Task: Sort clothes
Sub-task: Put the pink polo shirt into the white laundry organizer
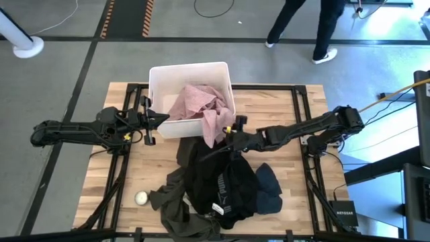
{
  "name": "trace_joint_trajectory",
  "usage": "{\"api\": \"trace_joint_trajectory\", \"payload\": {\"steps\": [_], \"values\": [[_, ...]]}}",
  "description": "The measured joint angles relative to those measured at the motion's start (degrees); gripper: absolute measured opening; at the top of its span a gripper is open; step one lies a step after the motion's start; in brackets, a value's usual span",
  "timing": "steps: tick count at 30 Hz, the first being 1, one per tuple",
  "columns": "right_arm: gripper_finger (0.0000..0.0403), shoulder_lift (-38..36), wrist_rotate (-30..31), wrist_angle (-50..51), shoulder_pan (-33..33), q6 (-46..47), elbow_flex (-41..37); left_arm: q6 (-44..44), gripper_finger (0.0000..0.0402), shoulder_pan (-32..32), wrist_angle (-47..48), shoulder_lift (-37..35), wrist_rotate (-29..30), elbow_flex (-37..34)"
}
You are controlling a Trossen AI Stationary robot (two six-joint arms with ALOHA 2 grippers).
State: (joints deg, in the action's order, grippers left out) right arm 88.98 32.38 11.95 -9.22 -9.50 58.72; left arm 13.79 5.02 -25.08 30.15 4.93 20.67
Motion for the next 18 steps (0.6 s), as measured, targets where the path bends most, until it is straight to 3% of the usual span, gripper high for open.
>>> {"api": "trace_joint_trajectory", "payload": {"steps": [11, 15, 18], "values": [[0.0211, 0.92, 10.03, -34.41, 1.57, -20.5, 3.42, 0.38, 0.0004, 0.0, 0.01, 0.0, 0.0, 0.0], [0.0211, 0.91, 11.78, -32.98, 7.0, -21.23, 7.75, 0.21, 0.0004, 0.0, -0.02, 0.0, 0.0, 0.0], [0.0211, 0.87, 12.26, -26.3, 12.32, -18.86, 11.35, 0.16, 0.0004, 0.0, 0.0, 0.0, -0.01, 0.0]]}}
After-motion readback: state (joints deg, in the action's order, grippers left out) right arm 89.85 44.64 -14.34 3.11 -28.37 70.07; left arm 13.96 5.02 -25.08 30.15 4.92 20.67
